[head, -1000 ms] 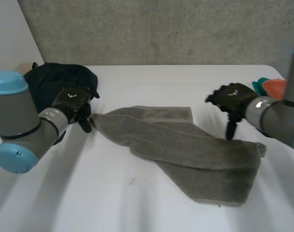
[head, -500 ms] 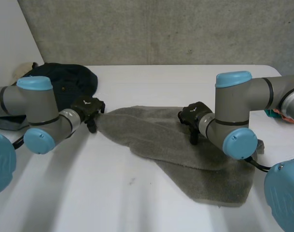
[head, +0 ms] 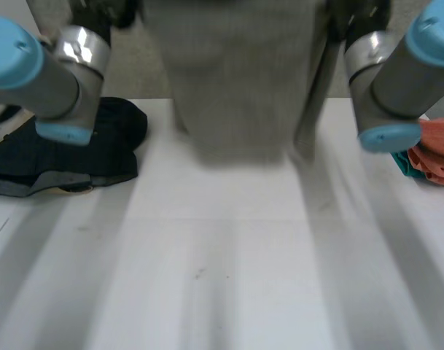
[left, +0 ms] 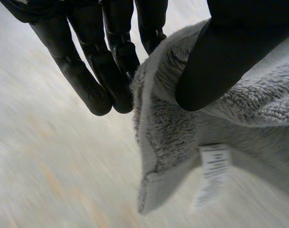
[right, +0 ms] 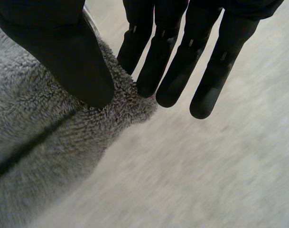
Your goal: Fold the laundry.
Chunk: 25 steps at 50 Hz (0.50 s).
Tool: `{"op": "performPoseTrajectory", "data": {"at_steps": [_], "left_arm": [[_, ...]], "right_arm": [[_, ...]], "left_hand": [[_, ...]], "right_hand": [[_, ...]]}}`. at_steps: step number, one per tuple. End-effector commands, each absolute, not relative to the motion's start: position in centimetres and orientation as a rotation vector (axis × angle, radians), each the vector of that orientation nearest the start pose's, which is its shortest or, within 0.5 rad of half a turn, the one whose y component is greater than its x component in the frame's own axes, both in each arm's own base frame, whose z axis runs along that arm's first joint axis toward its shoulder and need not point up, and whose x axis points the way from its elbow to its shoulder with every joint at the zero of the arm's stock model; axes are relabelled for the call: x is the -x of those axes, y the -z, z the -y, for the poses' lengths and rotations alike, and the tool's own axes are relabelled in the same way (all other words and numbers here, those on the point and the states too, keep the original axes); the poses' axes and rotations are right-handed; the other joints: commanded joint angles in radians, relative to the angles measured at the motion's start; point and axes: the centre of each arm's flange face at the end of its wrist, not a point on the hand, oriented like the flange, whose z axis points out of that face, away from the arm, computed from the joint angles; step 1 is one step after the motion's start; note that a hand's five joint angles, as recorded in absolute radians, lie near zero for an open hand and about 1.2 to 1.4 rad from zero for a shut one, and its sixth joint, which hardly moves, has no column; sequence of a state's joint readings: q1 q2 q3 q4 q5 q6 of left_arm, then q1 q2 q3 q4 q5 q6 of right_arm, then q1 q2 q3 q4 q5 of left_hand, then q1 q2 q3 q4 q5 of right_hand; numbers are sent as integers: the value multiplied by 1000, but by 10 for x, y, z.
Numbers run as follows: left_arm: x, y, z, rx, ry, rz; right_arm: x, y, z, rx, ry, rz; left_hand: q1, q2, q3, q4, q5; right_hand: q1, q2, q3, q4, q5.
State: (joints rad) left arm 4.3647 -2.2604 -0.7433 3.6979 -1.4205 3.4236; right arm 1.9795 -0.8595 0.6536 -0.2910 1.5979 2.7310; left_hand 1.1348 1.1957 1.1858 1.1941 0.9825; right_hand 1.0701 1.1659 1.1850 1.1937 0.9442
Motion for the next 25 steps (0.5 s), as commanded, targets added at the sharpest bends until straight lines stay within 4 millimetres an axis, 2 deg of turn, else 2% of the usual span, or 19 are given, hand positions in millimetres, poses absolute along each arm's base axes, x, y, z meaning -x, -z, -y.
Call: {"op": "performPoseTrajectory", "data": {"at_steps": [1,2,3,6,7,10,11,13,14,16,17,20,22,24,25], "left_arm": [[297,-374,385,-587,2985,-1353],[297,-366,382,-603,2961,-1411],[295,-347,376,-627,2900,-1527],[292,-309,364,-688,2778,-1717],[291,-281,354,-726,2699,-1835],[290,-240,340,-783,2585,-1977],[288,-215,331,-813,2520,-2046],[285,-189,324,-843,2451,-2109],[283,-163,316,-877,2374,-2165],[281,-141,310,-909,2301,-2207],[278,-124,306,-950,2228,-2227],[274,-106,299,-999,2125,-2259],[271,-107,295,-1038,2067,-2263],[270,-110,292,-1057,2036,-2268],[268,-116,292,-1061,2025,-2267]], "right_arm": [[-296,-349,386,684,2638,-1559],[-294,-341,383,710,2597,-1608],[-290,-322,377,763,2503,-1705],[-283,-290,366,842,2350,-1849],[-280,-266,357,891,2244,-1931],[-272,-229,345,954,2101,-2039],[-268,-206,337,998,2019,-2098],[-265,-183,329,1048,1936,-2153],[-261,-159,323,1098,1865,-2210],[-256,-141,318,1140,1806,-2258],[-252,-126,314,1182,1753,-2297],[-247,-113,311,1232,1699,-2347],[-242,-112,309,1256,1682,-2377],[-240,-115,309,1248,1676,-2388],[-239,-119,308,1233,1672,-2394]], "left_hand": [[261,201,211,202,239],[261,201,211,202,239],[261,201,211,202,239],[261,201,211,202,239],[261,201,211,202,239],[261,201,211,202,239],[261,201,211,202,239],[261,201,211,202,239],[261,201,211,202,239],[261,201,211,202,239],[261,201,211,202,239],[261,201,211,202,239],[261,201,211,202,239],[168,107,117,109,146],[153,92,102,94,131]], "right_hand": [[326,230,211,203,278],[326,230,211,203,278],[326,230,211,203,278],[326,230,211,203,278],[326,230,211,203,278],[326,230,211,203,278],[326,230,211,203,278],[326,230,211,203,278],[326,230,211,203,278],[326,230,211,203,278],[326,230,211,203,278],[326,230,211,203,278],[326,230,211,203,278],[326,230,211,203,278],[198,102,83,74,149]]}}
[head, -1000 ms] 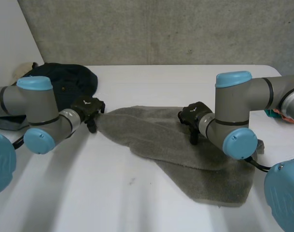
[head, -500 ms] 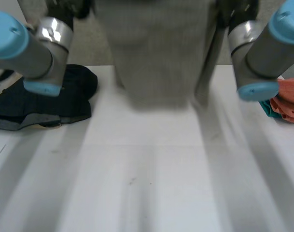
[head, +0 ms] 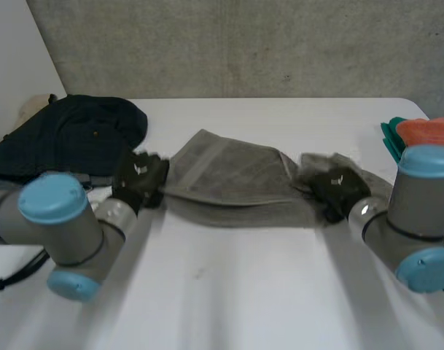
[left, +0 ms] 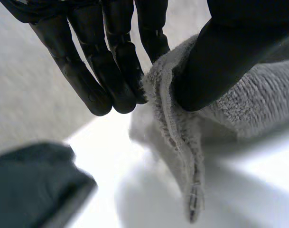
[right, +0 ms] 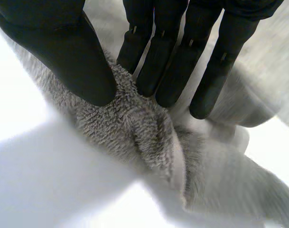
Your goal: Fold the laundry.
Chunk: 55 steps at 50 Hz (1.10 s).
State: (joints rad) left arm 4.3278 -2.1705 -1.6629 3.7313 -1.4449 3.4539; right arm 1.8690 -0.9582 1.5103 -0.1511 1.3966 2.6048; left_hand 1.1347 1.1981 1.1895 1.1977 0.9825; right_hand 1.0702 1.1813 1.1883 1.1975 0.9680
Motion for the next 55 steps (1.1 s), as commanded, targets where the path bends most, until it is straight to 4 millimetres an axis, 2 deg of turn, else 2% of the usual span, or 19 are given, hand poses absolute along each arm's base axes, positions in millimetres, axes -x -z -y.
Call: {"op": "performPoseTrajectory", "data": {"at_steps": [1,5,7,13,18,23,29,33,37,38,39,44,48,49,52,53,55], "left_arm": [[268,-120,292,-1064,2028,-2266],[266,-140,294,-1038,2071,-2242],[267,-149,294,-1025,2102,-2230],[270,-158,293,-1023,2142,-2214],[270,-165,297,-1006,2166,-2194],[270,-169,300,-997,2175,-2197],[270,-171,301,-993,2162,-2208],[269,-171,302,-992,2152,-2219],[269,-172,301,-998,2141,-2232],[268,-174,299,-994,2140,-2237],[268,-175,298,-995,2139,-2240],[266,-196,291,-967,2178,-2243],[263,-227,282,-924,2240,-2234],[262,-242,279,-907,2274,-2219],[259,-266,272,-880,2332,-2187],[257,-282,266,-869,2366,-2163],[254,-299,261,-859,2400,-2130]], "right_arm": [[-239,-122,308,1223,1675,-2395],[-237,-142,306,1151,1709,-2384],[-235,-152,307,1092,1735,-2379],[-225,-168,316,970,1779,-2383],[-210,-175,326,982,1788,-2433],[-191,-167,334,1077,1680,-2516],[-177,-154,339,1062,1604,-2579],[-169,-145,345,998,1596,-2606],[-167,-135,353,957,1634,-2600],[-166,-133,356,938,1658,-2598],[-165,-132,358,926,1669,-2599],[-161,-138,361,821,1708,-2602],[-160,-164,359,740,1768,-2560],[-158,-183,357,717,1817,-2530],[-154,-215,354,717,1897,-2484],[-149,-238,350,727,1954,-2457],[-143,-263,347,728,2016,-2432]], "left_hand": [[153,90,98,90,131],[127,64,72,64,105],[124,61,69,61,102],[124,61,69,61,102],[127,63,72,64,105],[127,63,72,64,105],[127,63,72,64,105],[127,63,72,64,105],[138,75,84,75,116],[162,98,107,99,140],[171,107,116,108,148],[224,160,169,161,201],[262,198,207,199,239],[262,198,207,199,239],[262,198,207,199,239],[262,198,207,199,239],[262,198,207,199,239]], "right_hand": [[103,-8,-15,-24,31],[-378,-489,-496,-505,-450],[-479,-590,-597,-606,-551],[-584,-695,-702,-712,-657],[-611,-722,-729,-738,-683],[-587,-698,-706,-715,-660],[-567,-678,-685,-694,-639],[-447,-558,-565,-574,-519],[-127,-238,-245,-255,-200],[176,65,58,49,103],[325,213,206,197,252],[326,215,208,199,254],[326,215,208,199,254],[326,215,208,199,254],[326,215,208,199,254],[326,215,208,199,254],[326,215,208,199,254]]}}
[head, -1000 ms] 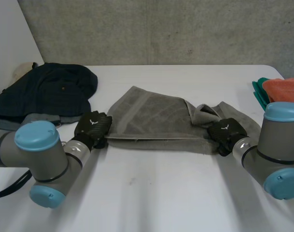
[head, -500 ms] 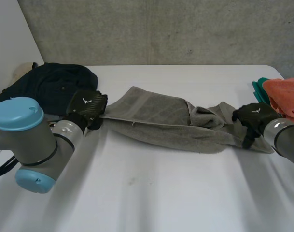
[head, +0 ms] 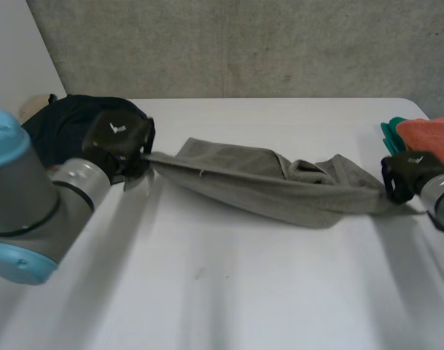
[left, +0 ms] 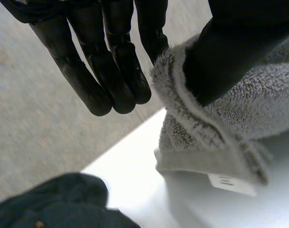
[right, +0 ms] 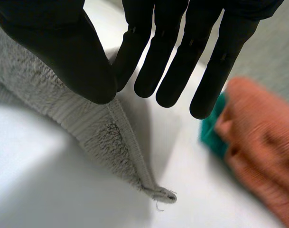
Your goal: Fold the laundry.
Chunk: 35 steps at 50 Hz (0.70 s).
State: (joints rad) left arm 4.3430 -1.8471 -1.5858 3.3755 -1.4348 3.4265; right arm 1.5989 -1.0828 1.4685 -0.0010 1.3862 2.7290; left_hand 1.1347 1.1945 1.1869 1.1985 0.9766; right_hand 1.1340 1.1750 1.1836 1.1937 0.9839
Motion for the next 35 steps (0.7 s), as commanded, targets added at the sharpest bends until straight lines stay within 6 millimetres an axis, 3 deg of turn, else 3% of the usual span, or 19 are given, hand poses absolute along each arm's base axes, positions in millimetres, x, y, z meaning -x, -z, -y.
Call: {"op": "performPoseTrajectory", "data": {"at_steps": [1,2,6,10,13,17,21,25,28,29,32,35], "left_arm": [[253,-307,258,-857,2416,-2114],[251,-322,252,-854,2449,-2082],[241,-355,243,-831,2508,-2021],[236,-367,243,-836,2500,-2031],[236,-357,253,-862,2441,-2087],[245,-317,289,-918,2282,-2218],[257,-276,327,-988,2171,-2258],[271,-260,359,-1022,2180,-2203],[280,-267,367,-1029,2226,-2155],[284,-270,367,-1027,2232,-2151],[287,-276,361,-1029,2223,-2150],[289,-278,349,-1045,2208,-2157]], "right_arm": [[-140,-276,344,731,2047,-2421],[-136,-299,337,737,2098,-2393],[-132,-346,320,749,2162,-2338],[-134,-361,312,771,2106,-2342],[-138,-354,315,788,2022,-2366],[-152,-329,332,852,1919,-2387],[-166,-288,362,898,1838,-2446],[-191,-272,378,922,1884,-2414],[-195,-274,384,873,1936,-2427],[-194,-276,382,819,1941,-2460],[-192,-278,374,726,1922,-2514],[-195,-280,350,689,1852,-2549]], "left_hand": [[262,202,209,198,245],[262,202,209,198,245],[262,202,209,198,245],[262,202,209,198,245],[262,202,209,198,245],[259,199,207,195,243],[259,199,207,195,243],[259,199,207,195,243],[259,199,207,195,243],[259,199,207,195,243],[253,193,201,189,237],[238,179,186,175,222]], "right_hand": [[262,221,213,203,238],[262,221,213,203,238],[262,221,213,203,238],[262,221,213,203,238],[262,221,213,203,238],[262,221,213,203,238],[262,221,213,203,238],[262,221,213,203,238],[250,209,201,191,226],[-183,-224,-233,-243,-207],[-404,-445,-454,-464,-428],[-665,-706,-715,-725,-690]]}}
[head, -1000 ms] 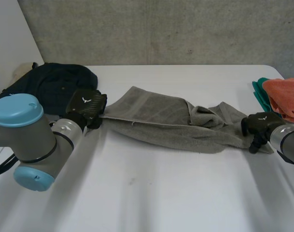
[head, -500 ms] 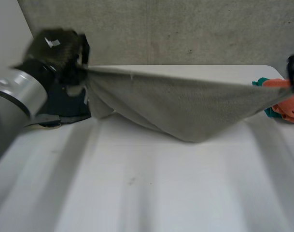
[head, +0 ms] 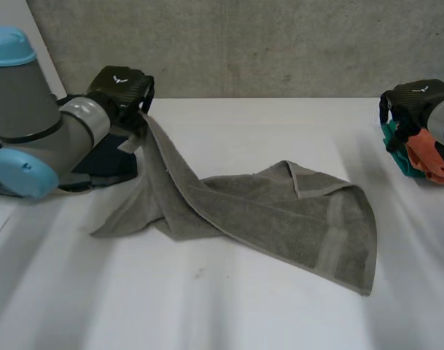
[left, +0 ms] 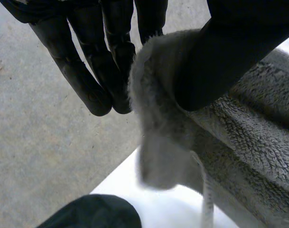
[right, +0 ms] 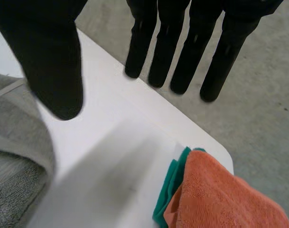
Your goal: Fold the laundry.
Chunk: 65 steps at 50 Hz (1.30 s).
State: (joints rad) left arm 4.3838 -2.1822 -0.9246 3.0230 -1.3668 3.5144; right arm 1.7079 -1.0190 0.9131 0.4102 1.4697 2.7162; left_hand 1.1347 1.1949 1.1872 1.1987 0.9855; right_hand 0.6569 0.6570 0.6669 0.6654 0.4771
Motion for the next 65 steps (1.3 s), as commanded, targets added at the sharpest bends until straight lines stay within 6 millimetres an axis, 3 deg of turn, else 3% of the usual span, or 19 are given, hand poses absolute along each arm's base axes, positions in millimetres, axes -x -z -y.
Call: {"op": "performPoseTrajectory", "data": {"at_steps": [1,4,7,8,11,12,15,20,26,37,45,65], "left_arm": [[288,-279,348,-1040,2216,-2140],[285,-281,350,-1014,2254,-2080],[282,-280,353,-1004,2272,-2050],[280,-276,355,-996,2266,-2050],[276,-270,357,-979,2251,-2068],[276,-269,357,-979,2246,-2073],[272,-264,360,-968,2226,-2091],[268,-260,363,-944,2212,-2113],[266,-258,364,-916,2214,-2140],[261,-252,365,-888,2202,-2177],[258,-249,365,-878,2192,-2185],[249,-242,365,-863,2159,-2213]], "right_arm": [[-198,-278,335,724,1798,-2552],[-203,-272,311,819,1719,-2536],[-206,-254,278,990,1588,-2531],[-207,-242,261,1055,1513,-2537],[-208,-222,240,1126,1435,-2545],[-211,-208,225,1152,1415,-2532],[-213,-182,207,1174,1389,-2520],[-215,-153,196,1186,1457,-2472],[-215,-135,207,1163,1548,-2447],[-216,-119,238,1155,1742,-2364],[-214,-107,251,1182,1765,-2357],[-219,-107,296,1162,2047,-2224]], "left_hand": [[230,170,177,166,204],[227,166,174,163,201],[227,166,174,163,201],[218,158,165,154,193],[215,155,162,151,190],[215,155,162,151,190],[215,155,162,151,190],[197,137,145,133,172],[194,134,142,130,169],[191,131,139,127,166],[191,131,139,127,166],[186,125,133,122,160]], "right_hand": [[-229,-230,-239,-238,-224],[-268,-268,-278,-276,-263],[-245,-245,-255,-253,-239],[-221,-221,-231,-230,-216],[-212,-212,-222,-221,-207],[-212,-212,-222,-221,-207],[-172,-172,-182,-180,-166],[-98,-98,-108,-106,-92],[-127,-127,-137,-136,-122],[-107,-107,-117,-115,-101],[-83,-83,-93,-92,-78],[290,290,280,281,295]]}}
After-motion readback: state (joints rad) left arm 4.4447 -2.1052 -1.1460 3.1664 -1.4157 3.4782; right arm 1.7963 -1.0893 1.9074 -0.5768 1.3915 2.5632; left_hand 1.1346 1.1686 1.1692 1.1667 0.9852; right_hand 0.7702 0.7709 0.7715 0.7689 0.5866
